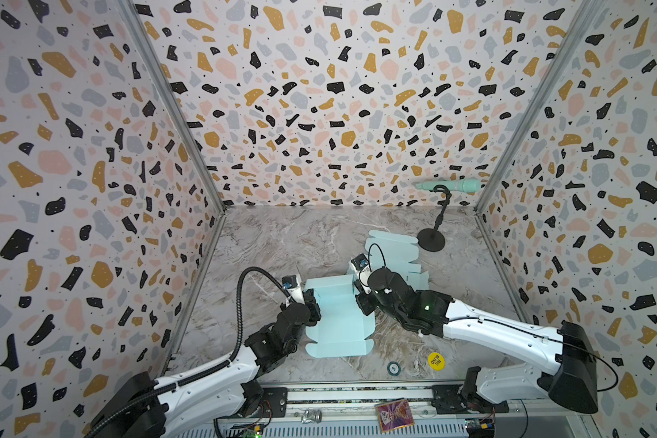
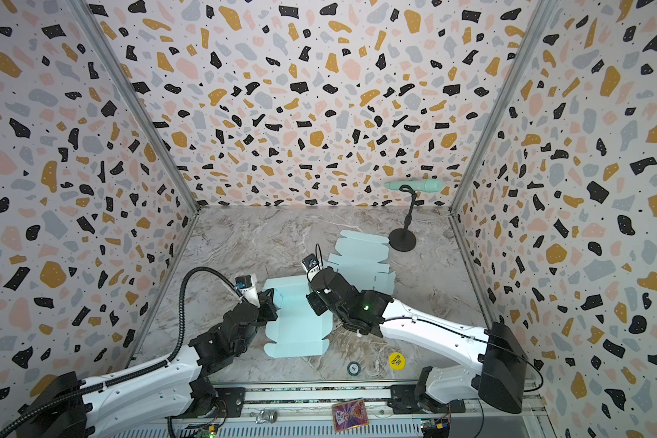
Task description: Fold the paper box
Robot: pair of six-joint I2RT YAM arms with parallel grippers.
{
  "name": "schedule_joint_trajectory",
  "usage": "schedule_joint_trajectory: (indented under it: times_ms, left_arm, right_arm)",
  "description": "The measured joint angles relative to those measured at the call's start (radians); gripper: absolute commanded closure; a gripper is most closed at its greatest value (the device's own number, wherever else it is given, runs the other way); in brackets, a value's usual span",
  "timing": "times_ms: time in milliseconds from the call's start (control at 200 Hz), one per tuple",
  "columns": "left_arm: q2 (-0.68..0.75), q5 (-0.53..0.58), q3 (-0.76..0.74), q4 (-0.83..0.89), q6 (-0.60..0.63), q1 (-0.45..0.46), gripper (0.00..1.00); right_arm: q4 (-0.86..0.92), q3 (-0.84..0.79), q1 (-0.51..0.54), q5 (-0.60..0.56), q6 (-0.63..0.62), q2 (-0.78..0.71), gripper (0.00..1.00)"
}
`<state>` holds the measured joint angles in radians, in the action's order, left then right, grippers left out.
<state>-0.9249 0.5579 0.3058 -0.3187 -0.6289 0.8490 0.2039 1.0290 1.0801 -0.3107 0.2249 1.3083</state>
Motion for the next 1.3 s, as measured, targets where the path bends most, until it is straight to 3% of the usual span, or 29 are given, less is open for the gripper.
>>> schedule_joint_trajectory:
  times_ms: [175, 370, 526, 641, 736, 921, 1302]
  left_arm:
    - [0.026, -0.025, 0.009, 0.017, -0.019, -0.02, 1.0]
    - [0.071, -0.138, 0.023, 0.025, -0.024, -0.11, 1.0]
    - [0.124, -0.23, 0.023, 0.027, -0.032, -0.206, 1.0]
    - [0.162, -0.314, 0.023, 0.027, -0.044, -0.276, 1.0]
    - [0.184, -0.375, 0.023, 0.026, -0.053, -0.313, 1.0]
    - [0.196, -0.444, 0.023, 0.026, -0.064, -0.327, 1.0]
    - [0.187, -0.512, 0.023, 0.009, -0.068, -0.327, 1.0]
  right_arm:
    - [-0.065, -0.037, -0.019, 0.033, -0.018, -0.064, 0.71]
    - [-0.167, -0.201, -0.132, 0.135, -0.02, -0.37, 0.55]
    - [-0.286, -0.373, -0.278, 0.254, 0.015, -0.626, 0.51]
    - [-0.393, -0.511, -0.396, 0.39, 0.056, -0.729, 0.51]
    - [-0.484, -0.603, -0.453, 0.486, 0.084, -0.716, 0.5]
    - [-0.638, -0.656, -0.458, 0.642, 0.111, -0.567, 0.51]
    - [-0.864, -0.599, -0.408, 0.716, 0.136, -0.34, 0.52]
